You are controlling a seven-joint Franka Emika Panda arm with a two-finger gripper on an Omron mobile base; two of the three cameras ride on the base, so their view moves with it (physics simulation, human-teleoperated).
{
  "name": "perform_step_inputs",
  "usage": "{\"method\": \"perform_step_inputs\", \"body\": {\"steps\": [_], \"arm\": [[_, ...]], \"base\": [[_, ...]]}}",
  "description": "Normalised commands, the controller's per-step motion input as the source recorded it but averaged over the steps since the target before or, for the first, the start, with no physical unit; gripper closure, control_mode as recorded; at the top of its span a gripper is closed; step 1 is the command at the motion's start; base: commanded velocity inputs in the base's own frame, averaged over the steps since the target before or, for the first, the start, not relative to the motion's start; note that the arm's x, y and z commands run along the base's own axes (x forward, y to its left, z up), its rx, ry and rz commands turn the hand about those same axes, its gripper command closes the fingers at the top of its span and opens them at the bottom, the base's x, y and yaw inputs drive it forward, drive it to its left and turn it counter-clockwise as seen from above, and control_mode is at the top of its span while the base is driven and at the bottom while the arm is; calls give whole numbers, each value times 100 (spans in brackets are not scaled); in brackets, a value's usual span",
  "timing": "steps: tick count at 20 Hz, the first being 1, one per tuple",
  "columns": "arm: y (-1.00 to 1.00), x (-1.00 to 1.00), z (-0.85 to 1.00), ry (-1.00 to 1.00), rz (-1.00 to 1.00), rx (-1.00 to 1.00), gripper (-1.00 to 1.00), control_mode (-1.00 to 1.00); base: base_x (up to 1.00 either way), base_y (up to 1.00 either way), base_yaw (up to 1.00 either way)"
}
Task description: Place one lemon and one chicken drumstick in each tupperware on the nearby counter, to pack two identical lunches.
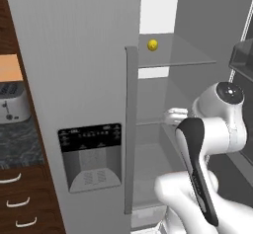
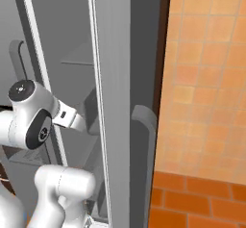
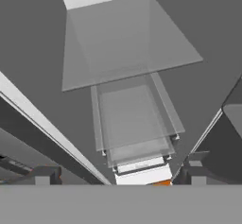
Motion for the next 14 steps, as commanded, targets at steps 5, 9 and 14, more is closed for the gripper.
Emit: {"method": "perform_step_inputs", "body": {"steps": [5,9,14], "arm": [[-14,-16,80,-24,-1,-7,-100,-100],[0,-28,100,-34,1,-13,-100,-100],[0,-44,100,-26,3,-8,-100,-100]], "base": [[0,-10,-2],[0,0,0],[0,0,0]]}}
